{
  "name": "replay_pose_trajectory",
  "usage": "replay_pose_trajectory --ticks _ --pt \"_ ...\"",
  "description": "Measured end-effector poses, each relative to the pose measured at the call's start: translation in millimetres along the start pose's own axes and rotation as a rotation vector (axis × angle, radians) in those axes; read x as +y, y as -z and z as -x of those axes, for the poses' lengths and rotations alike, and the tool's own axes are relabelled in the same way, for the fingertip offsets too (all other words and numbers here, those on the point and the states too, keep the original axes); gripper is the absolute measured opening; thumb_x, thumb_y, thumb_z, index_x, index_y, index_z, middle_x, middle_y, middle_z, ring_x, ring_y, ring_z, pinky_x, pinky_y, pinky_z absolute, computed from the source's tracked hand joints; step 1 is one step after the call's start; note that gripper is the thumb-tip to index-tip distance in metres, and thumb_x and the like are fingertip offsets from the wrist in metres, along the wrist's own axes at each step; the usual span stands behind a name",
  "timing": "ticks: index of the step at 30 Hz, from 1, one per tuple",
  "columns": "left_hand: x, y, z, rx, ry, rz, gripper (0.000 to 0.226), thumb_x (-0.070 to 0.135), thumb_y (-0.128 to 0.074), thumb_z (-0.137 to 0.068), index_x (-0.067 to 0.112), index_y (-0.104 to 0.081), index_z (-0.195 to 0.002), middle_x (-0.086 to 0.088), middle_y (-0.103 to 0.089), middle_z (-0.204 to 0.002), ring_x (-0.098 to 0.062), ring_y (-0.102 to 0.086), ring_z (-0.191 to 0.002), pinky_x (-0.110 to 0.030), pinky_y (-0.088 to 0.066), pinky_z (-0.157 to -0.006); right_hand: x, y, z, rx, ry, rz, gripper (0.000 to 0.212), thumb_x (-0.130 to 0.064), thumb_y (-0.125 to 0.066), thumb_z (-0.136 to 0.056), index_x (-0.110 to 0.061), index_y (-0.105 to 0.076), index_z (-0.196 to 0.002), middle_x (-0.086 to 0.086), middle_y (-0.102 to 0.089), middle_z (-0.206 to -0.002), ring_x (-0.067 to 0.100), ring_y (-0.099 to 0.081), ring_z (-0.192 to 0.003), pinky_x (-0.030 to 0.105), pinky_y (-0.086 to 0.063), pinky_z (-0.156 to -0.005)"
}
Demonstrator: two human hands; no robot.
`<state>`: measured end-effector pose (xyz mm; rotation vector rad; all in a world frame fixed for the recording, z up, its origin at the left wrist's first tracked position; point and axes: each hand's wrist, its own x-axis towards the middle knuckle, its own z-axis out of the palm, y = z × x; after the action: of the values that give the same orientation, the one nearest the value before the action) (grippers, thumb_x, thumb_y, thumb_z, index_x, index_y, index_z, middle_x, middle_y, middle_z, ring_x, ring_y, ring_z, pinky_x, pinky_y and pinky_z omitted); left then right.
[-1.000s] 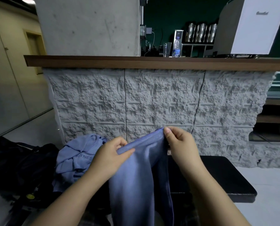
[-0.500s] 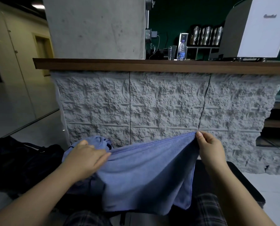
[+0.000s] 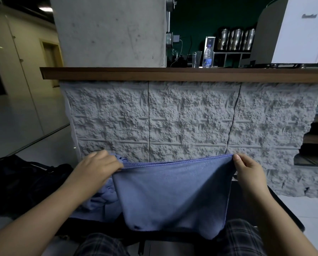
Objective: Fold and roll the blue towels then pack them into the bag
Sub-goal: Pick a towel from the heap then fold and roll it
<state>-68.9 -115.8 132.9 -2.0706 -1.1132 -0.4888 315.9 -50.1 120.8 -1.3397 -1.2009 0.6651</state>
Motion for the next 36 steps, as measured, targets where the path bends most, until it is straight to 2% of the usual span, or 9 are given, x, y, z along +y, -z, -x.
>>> replay_pose_trajectory --ticks 3,8,11,16,18,22,27,32,36 --pt "-1.5 2.0 -0.3 -0.048 -0.068 -0.106 0.019 0.022 -0.045 -0.073 0.023 -0.063 -0.08 0.005 -0.053 -0.069 -0.018 -0.042 -0.073 -0.03 -0.027 -0.06 4.7 1.3 -1.9 0.008 -0.016 -0.024 0.026 -0.022 -0.049 -0.098 -0.009 -0.065 -0.113 0.001 -0.064 -0.102 0.018 -0.056 -0.1 0.034 -0.043 -0.085" --pt "4.7 6.0 -2.6 -0.04 0.092 -0.143 0.027 0.026 -0.041 -0.086 0.018 -0.059 -0.068 0.002 -0.051 -0.062 -0.025 -0.053 -0.063 -0.033 -0.037 -0.05 7.7 -1.7 0.8 -0.005 -0.019 -0.004 0.017 -0.023 -0.05 -0.098 -0.018 -0.066 -0.1 -0.007 -0.064 -0.088 0.017 -0.058 -0.091 0.051 -0.049 -0.092" --pt "7.0 7.3 -5.9 -0.029 0.161 -0.162 0.014 0.022 -0.049 -0.083 0.016 -0.049 -0.07 -0.001 -0.049 -0.06 -0.027 -0.05 -0.061 -0.032 -0.036 -0.05 3.5 -3.6 4.6 0.006 0.041 0.041 0.021 -0.025 -0.049 -0.098 -0.016 -0.067 -0.106 -0.004 -0.065 -0.093 0.017 -0.059 -0.094 0.042 -0.049 -0.089" --pt "10.0 8.5 -16.2 -0.165 0.345 -0.171 0.035 0.008 -0.087 -0.054 0.011 -0.053 -0.065 -0.005 -0.053 -0.058 -0.029 -0.052 -0.06 -0.032 -0.039 -0.051 -5.6 -7.6 2.7 0.02 0.127 0.08 0.026 -0.02 -0.047 -0.099 -0.006 -0.066 -0.111 -0.005 -0.061 -0.093 0.014 -0.054 -0.096 0.028 -0.038 -0.082" --pt "9.0 5.7 -18.9 -0.212 0.397 -0.165 0.035 0.004 -0.088 -0.049 0.01 -0.056 -0.062 -0.005 -0.052 -0.059 -0.03 -0.053 -0.062 -0.033 -0.042 -0.051 -10.0 -11.3 2.9 0.028 0.148 0.077 0.025 -0.02 -0.047 -0.099 -0.006 -0.066 -0.109 -0.005 -0.058 -0.089 0.013 -0.053 -0.094 0.029 -0.039 -0.082" --pt "3.3 4.9 -19.4 -0.179 0.513 -0.058 0.016 0.003 -0.077 -0.069 0.005 -0.061 -0.069 -0.011 -0.05 -0.072 -0.034 -0.052 -0.077 -0.041 -0.045 -0.054 -16.6 -14.7 -0.4 0.154 0.318 0.145 0.025 -0.02 -0.045 -0.1 -0.008 -0.066 -0.105 0.004 -0.056 -0.094 0.017 -0.05 -0.089 0.026 -0.034 -0.075" --pt "12.3 -10.1 -1.7 -0.24 0.588 -0.065 0.018 0.011 -0.077 -0.073 0.005 -0.06 -0.072 -0.013 -0.051 -0.081 -0.035 -0.051 -0.076 -0.04 -0.042 -0.055 2.2 -17.4 -14.3 -0.051 0.144 0.479 0.028 -0.023 -0.046 -0.099 -0.006 -0.067 -0.103 0.019 -0.066 -0.105 0.03 -0.056 -0.088 0.033 -0.038 -0.07" --pt "10.9 -16.2 -1.5 -0.066 0.817 0.272 0.012 0.018 -0.054 -0.093 0.007 -0.054 -0.086 -0.01 -0.053 -0.087 -0.033 -0.05 -0.081 -0.042 -0.04 -0.068 -5.3 -16.7 -9.7 -0.034 0.096 0.33 0.031 -0.023 -0.044 -0.1 -0.005 -0.064 -0.115 0.017 -0.066 -0.111 0.031 -0.057 -0.104 0.031 -0.038 -0.077" --pt "13.9 -19.4 -7.1 0.046 1.086 0.612 0.019 0.023 -0.045 -0.097 0.01 -0.047 -0.084 0.0 -0.047 -0.067 -0.02 -0.045 -0.066 -0.035 -0.032 -0.058 -7.1 -17.6 -6.4 -0.022 0.078 0.288 0.031 -0.023 -0.041 -0.101 -0.003 -0.062 -0.112 0.016 -0.064 -0.107 0.027 -0.055 -0.098 0.031 -0.035 -0.076"
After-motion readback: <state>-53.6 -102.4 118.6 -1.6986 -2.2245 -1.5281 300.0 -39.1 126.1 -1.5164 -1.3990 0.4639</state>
